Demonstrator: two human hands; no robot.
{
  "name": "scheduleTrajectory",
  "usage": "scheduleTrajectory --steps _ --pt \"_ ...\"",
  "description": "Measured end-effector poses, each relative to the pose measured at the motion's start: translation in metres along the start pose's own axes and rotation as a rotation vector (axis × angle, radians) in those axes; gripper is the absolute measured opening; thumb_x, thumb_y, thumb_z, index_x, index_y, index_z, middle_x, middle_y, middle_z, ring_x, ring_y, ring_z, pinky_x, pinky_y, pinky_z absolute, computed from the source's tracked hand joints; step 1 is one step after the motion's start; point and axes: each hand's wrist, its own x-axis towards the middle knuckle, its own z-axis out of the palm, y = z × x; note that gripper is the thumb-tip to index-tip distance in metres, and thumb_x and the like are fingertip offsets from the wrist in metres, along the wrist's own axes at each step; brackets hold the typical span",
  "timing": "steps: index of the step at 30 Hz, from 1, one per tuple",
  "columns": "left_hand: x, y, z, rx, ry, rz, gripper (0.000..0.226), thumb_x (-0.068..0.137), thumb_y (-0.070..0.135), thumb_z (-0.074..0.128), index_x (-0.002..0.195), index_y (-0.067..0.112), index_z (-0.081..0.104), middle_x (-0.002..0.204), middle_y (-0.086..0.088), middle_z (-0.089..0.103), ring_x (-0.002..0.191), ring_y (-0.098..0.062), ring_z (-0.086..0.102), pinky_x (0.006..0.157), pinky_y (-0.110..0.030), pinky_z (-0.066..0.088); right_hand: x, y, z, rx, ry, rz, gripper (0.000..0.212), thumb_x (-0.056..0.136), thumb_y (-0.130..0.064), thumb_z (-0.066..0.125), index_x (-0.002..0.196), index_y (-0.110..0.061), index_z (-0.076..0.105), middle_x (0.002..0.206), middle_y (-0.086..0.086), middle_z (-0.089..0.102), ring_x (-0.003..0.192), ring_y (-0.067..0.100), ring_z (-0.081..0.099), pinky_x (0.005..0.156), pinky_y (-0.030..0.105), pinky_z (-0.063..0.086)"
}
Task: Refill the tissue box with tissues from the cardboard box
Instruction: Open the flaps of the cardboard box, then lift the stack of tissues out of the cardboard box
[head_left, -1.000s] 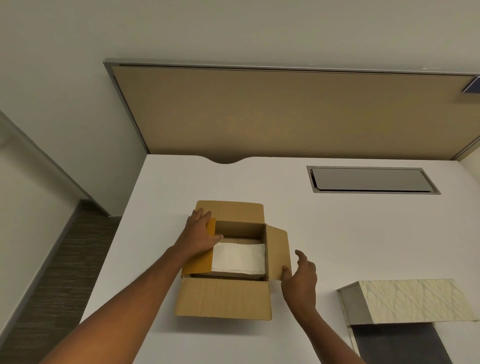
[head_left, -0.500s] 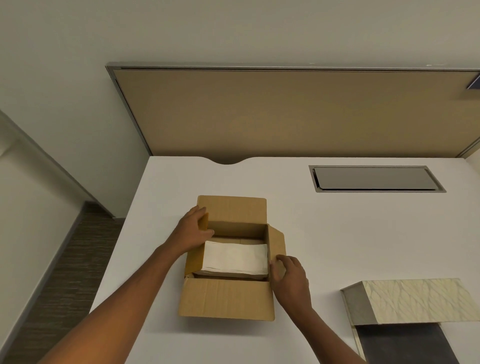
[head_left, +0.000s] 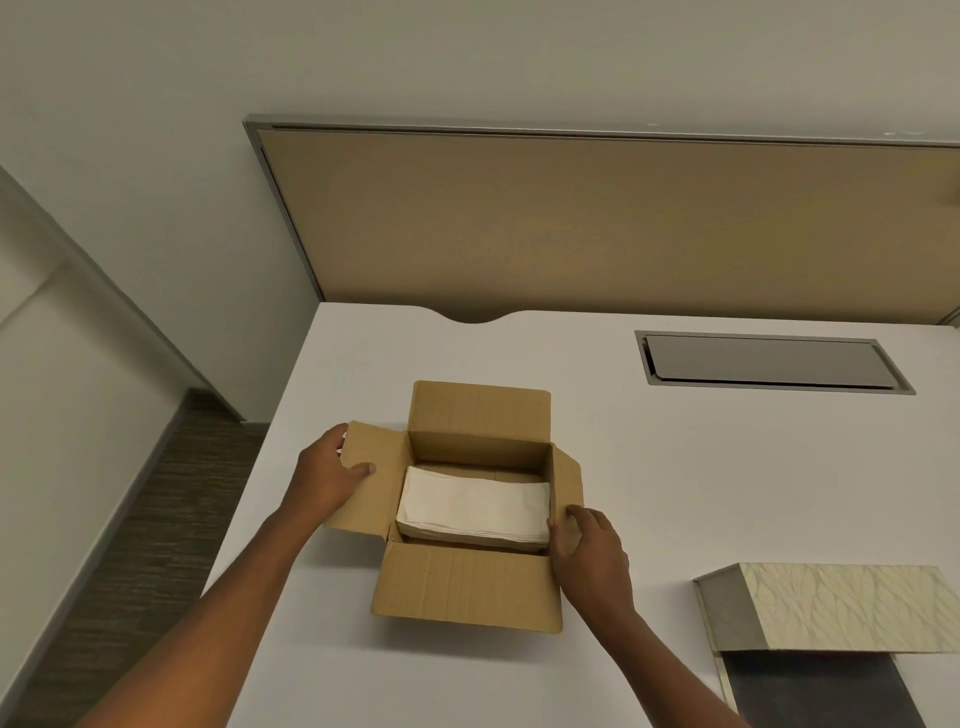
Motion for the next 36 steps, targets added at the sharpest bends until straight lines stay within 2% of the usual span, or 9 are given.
scheduleTrajectory --steps 4,9,14,18,21,24,26,31,36 --pt "-0.004 -0.007 0.01 0.015 -0.02 -0.06 0.071 0.081 0.026 0.074 0.142 0.013 0.04 0.141 -0.014 0.051 0.121 -0.036 0.054 0.097 -0.046 0.047 0.0 -0.001 -0.001 -0.017 -0.003 -0.007 0.041 0.092 -0.042 0.05 0.123 -0.015 0.055 0.129 0.007 0.057 0.113 0.028 0.054 0.095 0.047 0.045" --pt "-0.009 -0.014 0.022 -0.03 -0.088 -0.08 0.047 0.09 0.025 0.062 0.135 0.012 0.051 0.141 -0.013 0.052 0.122 -0.036 0.054 0.101 -0.048 0.045 0.0 -0.003 -0.003 -0.038 -0.008 -0.013 0.041 0.092 -0.041 0.05 0.123 -0.013 0.055 0.127 0.008 0.058 0.112 0.029 0.055 0.094 0.048 0.046" --pt "-0.015 -0.017 0.026 -0.032 -0.107 -0.074 0.047 0.094 0.028 0.056 0.138 0.014 0.047 0.144 -0.012 0.049 0.125 -0.035 0.051 0.102 -0.046 0.043 0.0 -0.005 -0.003 -0.058 0.0 -0.024 0.04 0.092 -0.039 0.051 0.121 -0.013 0.056 0.126 0.009 0.058 0.11 0.03 0.055 0.094 0.047 0.046" --pt "-0.021 -0.014 0.025 0.134 -0.013 0.048 0.05 0.092 0.027 0.059 0.138 0.01 0.048 0.15 -0.016 0.038 0.136 -0.035 0.039 0.11 -0.045 0.036 0.001 -0.006 -0.004 -0.134 0.019 -0.042 0.043 0.092 -0.042 0.05 0.121 -0.011 0.056 0.129 0.009 0.056 0.113 0.03 0.053 0.094 0.046 0.045" --pt "-0.027 -0.007 0.024 0.265 0.085 0.247 0.047 0.089 0.024 0.063 0.132 0.008 0.054 0.152 -0.015 0.035 0.142 -0.033 0.029 0.115 -0.043 0.03 0.001 -0.012 -0.005 -0.198 0.083 -0.098 0.041 0.092 -0.041 0.05 0.116 -0.009 0.055 0.13 0.011 0.053 0.115 0.03 0.05 0.096 0.045 0.042" --pt "-0.032 0.006 0.027 0.285 0.056 0.401 0.044 0.088 0.021 0.065 0.129 0.007 0.057 0.15 -0.011 0.039 0.143 -0.028 0.028 0.116 -0.039 0.026 0.005 -0.021 -0.007 -0.176 0.141 -0.197 0.04 0.091 -0.037 0.054 0.12 -0.008 0.053 0.133 0.012 0.051 0.121 0.029 0.046 0.104 0.043 0.038" --pt "-0.032 0.015 0.03 0.254 -0.029 0.434 0.048 0.087 0.023 0.067 0.132 0.011 0.055 0.15 -0.007 0.041 0.142 -0.024 0.03 0.115 -0.037 0.026 0.012 -0.028 -0.009 -0.181 0.088 -0.274 0.045 0.092 -0.036 0.053 0.127 -0.008 0.05 0.137 0.01 0.049 0.127 0.027 0.041 0.108 0.04 0.035" --pt "-0.026 0.028 0.043 0.34 -0.342 0.445 0.066 0.085 0.027 0.069 0.143 0.022 0.039 0.153 0.0 0.035 0.141 -0.017 0.03 0.112 -0.026 0.024 0.035 -0.043 -0.007 -0.285 -0.23 -0.428 0.058 0.092 -0.038 0.054 0.141 -0.012 0.036 0.149 0.007 0.038 0.137 0.024 0.032 0.112 0.037 0.031" --pt "-0.014 0.043 0.062 0.564 -0.487 0.423 0.079 0.081 0.026 0.073 0.147 0.022 0.03 0.153 -0.001 0.034 0.139 -0.021 0.033 0.109 -0.033 0.034 0.058 -0.054 0.006 -0.517 -0.441 -0.542 0.065 0.087 -0.035 0.062 0.14 -0.011 0.034 0.146 0.011 0.041 0.134 0.031 0.037 0.109 0.041 0.034"
